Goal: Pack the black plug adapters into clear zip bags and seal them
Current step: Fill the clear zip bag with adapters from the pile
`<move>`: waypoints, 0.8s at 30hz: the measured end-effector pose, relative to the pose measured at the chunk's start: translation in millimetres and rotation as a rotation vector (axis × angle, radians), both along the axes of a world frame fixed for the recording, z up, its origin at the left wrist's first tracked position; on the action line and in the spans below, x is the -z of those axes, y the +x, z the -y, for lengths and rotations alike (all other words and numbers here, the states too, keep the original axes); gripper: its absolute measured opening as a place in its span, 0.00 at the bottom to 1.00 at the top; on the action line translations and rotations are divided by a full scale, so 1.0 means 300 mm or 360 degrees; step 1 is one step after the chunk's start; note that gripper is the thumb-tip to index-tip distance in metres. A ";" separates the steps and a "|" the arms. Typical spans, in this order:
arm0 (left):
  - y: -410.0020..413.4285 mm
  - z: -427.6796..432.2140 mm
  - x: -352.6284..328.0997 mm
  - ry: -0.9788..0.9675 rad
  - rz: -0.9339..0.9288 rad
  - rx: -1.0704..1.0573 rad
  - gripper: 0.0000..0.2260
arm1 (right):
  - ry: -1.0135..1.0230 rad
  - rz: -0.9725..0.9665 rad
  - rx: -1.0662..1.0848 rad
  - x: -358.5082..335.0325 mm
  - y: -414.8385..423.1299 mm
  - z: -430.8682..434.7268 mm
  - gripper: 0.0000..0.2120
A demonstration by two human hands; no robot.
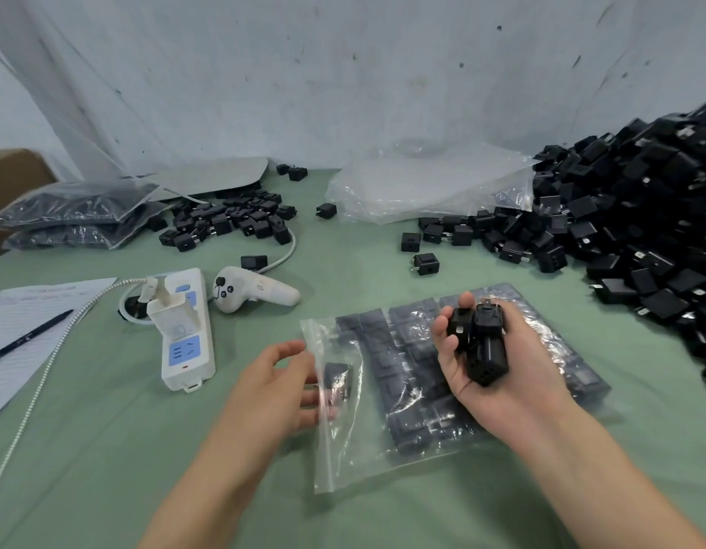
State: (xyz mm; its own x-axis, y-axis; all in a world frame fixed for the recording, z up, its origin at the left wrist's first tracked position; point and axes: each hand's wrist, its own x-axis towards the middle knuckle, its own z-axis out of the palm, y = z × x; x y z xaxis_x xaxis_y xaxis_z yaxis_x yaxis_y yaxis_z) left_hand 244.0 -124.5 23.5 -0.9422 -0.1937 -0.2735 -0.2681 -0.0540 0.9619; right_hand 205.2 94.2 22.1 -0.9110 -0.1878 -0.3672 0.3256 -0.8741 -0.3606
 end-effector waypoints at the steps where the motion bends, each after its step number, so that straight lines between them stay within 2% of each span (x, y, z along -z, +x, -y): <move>1: -0.001 -0.007 -0.001 0.0081 0.0024 0.0009 0.08 | 0.0014 -0.0007 -0.0005 0.000 -0.001 0.002 0.16; 7: -0.015 -0.057 0.001 0.0456 0.0090 -0.0028 0.09 | 0.0033 -0.0020 -0.0009 0.004 -0.001 0.001 0.16; 15: -0.045 -0.068 0.009 0.0733 0.0087 -0.0116 0.11 | 0.0076 -0.0016 -0.0006 0.008 -0.004 0.001 0.18; 21: -0.056 -0.065 0.018 0.0650 0.0064 -0.0139 0.09 | 0.0090 -0.0038 -0.0018 0.007 -0.007 0.000 0.17; 24: -0.053 -0.046 0.035 0.0141 -0.0006 -0.0236 0.10 | 0.0087 -0.0056 -0.0005 0.010 -0.005 -0.003 0.17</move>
